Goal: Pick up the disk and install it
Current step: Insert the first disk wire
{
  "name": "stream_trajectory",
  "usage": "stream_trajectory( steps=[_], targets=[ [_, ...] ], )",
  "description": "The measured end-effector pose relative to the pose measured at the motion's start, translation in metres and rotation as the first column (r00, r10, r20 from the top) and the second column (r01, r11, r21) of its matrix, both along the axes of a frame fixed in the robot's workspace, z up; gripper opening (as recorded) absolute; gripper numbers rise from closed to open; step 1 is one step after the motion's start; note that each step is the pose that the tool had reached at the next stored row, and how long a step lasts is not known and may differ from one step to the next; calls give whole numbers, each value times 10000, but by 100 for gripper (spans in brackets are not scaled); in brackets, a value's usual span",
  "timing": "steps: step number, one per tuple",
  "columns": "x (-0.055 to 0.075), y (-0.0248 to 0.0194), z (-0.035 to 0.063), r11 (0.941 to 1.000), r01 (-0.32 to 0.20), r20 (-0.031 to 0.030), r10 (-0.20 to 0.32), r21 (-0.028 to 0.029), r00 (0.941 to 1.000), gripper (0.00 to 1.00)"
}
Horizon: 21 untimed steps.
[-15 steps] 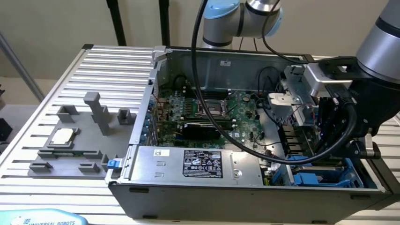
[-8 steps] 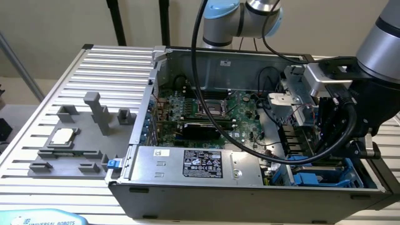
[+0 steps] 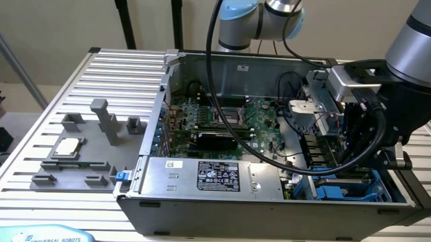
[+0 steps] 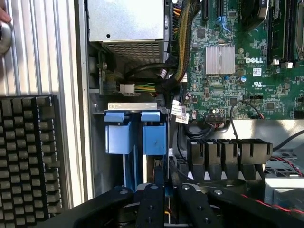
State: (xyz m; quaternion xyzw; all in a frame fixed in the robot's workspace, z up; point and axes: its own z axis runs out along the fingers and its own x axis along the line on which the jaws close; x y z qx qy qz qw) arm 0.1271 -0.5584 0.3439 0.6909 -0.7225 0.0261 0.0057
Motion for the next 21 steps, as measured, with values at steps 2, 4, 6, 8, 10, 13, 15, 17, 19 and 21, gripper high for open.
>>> stream_trajectory(
  steps=[2, 4, 6, 8, 10, 13, 15, 17, 19, 21],
  targets=[
    [0, 0, -1, 10000, 0, 0, 0, -31, 10000, 16],
    [0, -1, -2, 10000, 0, 0, 0, -67, 10000, 16],
    [0, -1, -4, 10000, 0, 0, 0, -97, 10000, 16],
    [0, -1, -6, 9999, 0, 0, 0, -121, 10000, 16],
    [0, -1, -10, 9999, 0, 0, 0, -141, 10000, 16],
    [0, -1, -16, 9999, 0, 0, 0, -153, 10000, 16],
    [0, -2, -22, 9999, 0, 1, 0, -153, 10000, 16],
    [0, -1, -29, 9999, 1, 3, -1, -153, 10000, 16],
    [0, -1, -34, 9999, 1, 5, -1, -154, 10000, 16],
    [0, -2, -35, 9999, 1, 5, -1, -152, 10000, 16]
  ],
)
